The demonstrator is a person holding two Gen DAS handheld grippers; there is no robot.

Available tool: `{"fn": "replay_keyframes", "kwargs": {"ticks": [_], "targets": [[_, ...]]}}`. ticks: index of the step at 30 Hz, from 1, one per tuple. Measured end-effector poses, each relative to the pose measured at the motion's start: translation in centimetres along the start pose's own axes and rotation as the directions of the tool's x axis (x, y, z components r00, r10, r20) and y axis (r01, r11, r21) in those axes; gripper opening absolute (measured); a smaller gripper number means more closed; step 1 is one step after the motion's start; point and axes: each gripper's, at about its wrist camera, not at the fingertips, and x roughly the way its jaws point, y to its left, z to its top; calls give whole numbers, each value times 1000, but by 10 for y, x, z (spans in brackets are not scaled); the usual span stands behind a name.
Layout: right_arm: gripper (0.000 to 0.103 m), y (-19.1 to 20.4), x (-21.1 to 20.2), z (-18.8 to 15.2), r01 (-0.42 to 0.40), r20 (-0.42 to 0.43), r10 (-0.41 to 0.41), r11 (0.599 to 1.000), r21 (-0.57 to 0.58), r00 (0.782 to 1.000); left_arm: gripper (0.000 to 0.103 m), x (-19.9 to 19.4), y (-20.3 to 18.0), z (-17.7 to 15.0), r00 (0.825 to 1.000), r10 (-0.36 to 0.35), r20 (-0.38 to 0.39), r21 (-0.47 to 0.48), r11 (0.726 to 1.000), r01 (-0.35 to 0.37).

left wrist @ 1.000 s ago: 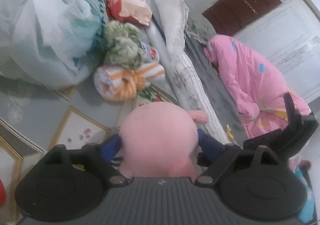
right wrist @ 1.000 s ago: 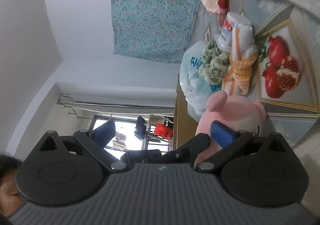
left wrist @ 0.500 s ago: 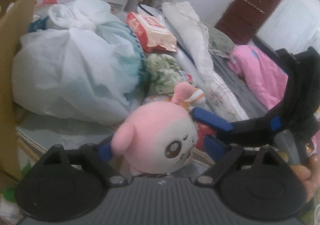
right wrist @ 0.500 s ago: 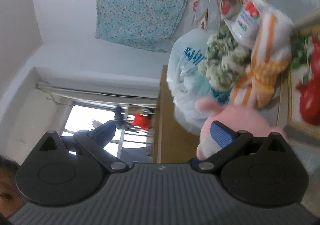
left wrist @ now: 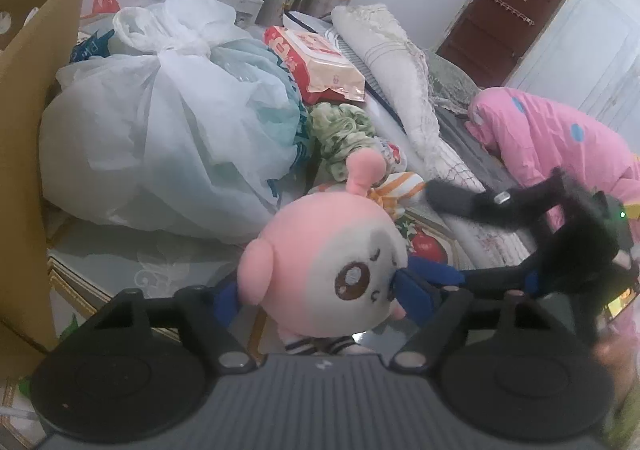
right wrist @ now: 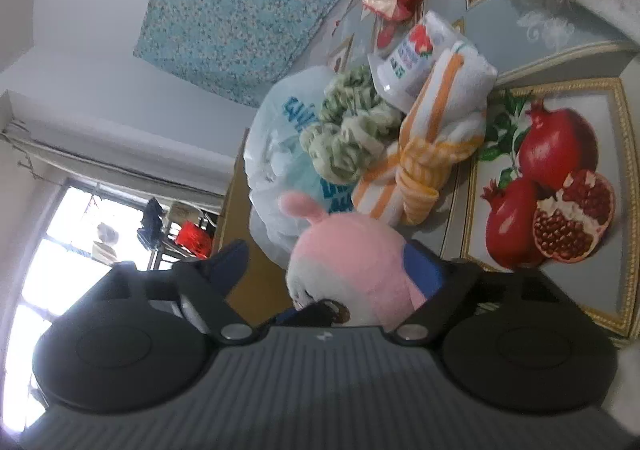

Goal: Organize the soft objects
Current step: 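Hold the plush toy with the left gripper while the right gripper grips its other side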

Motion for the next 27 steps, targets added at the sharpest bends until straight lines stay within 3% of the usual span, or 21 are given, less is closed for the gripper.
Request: {"fn": "replay_keyframes", "kwargs": {"ticks": [4,8,13,16,23,27], "targets": [[63,3,0,-4,50,8,-49,997,-66,999,78,-2,0,-1,1000,5,12,-19,1000,-5],[60,2,-5,-8,62,7,-61,994,-87,998,78,-2,-5,-1,1000,17,14,-8,1000,-16],[63,-6,-12,-9,65,29,-62,994,-86,998,83,-1,-12,0,998,60,12,12,998,-61],[74,-11,-6,-6,92,35,-90,992,-87,995,87,-1,-18,0,994,107,24,37,993,-108],[73,-14,5,-6,29,-7,-30,994,-101,1000,85,-2,-33,-4,983,169,65,105,979,-176],[67,-10,4,-10,40,-12,-42,992,-122,999,81,-4,-45,-7,976,198,88,140,968,-208]]}}
